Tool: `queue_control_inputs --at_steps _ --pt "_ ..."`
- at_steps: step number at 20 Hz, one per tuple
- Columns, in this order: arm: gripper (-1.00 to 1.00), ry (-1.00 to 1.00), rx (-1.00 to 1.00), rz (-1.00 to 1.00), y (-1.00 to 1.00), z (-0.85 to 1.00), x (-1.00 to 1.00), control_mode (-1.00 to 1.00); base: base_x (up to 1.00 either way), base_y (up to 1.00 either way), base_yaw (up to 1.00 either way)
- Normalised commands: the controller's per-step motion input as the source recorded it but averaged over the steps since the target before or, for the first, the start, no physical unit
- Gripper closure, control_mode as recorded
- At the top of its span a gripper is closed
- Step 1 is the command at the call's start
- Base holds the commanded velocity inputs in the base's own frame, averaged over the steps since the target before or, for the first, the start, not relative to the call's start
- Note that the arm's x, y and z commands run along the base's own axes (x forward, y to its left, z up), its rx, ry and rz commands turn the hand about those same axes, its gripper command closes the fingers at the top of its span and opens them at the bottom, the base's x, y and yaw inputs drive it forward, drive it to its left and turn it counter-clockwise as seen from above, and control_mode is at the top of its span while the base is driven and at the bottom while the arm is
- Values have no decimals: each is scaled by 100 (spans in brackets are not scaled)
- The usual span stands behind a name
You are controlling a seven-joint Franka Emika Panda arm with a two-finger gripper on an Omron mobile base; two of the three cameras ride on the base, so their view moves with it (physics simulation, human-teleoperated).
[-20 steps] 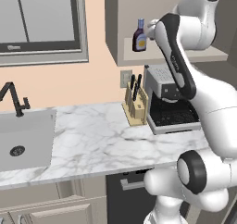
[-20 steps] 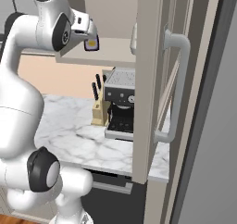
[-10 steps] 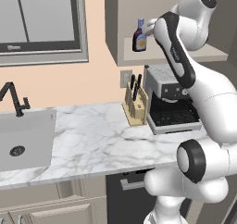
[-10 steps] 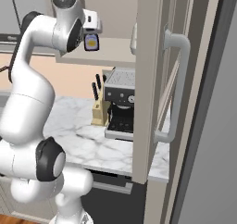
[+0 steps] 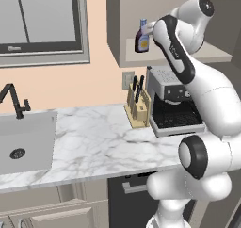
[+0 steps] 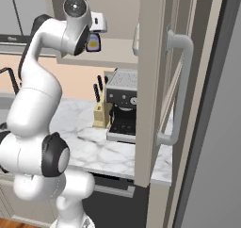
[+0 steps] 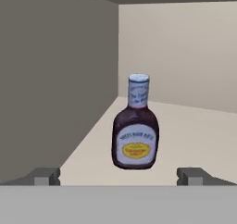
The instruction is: Move the condiment bottle and oil and vinegar bottle from the cabinet to the dining counter.
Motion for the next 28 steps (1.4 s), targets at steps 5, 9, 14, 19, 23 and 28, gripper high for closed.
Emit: queue_control_inputs --at_steps 5,9,14,19,23,28 --pt "-100 0 0 0 2 1 36 -100 0 0 0" --pt "-100 0 0 0 1 6 36 -100 0 0 0" --pt "-100 0 0 0 2 1 37 -100 0 0 0" --pt "-100 0 0 0 6 0 38 -100 0 0 0" --pt "-100 0 0 0 7 0 41 -100 0 0 0" --pt "-100 0 0 0 1 0 37 -100 0 0 0"
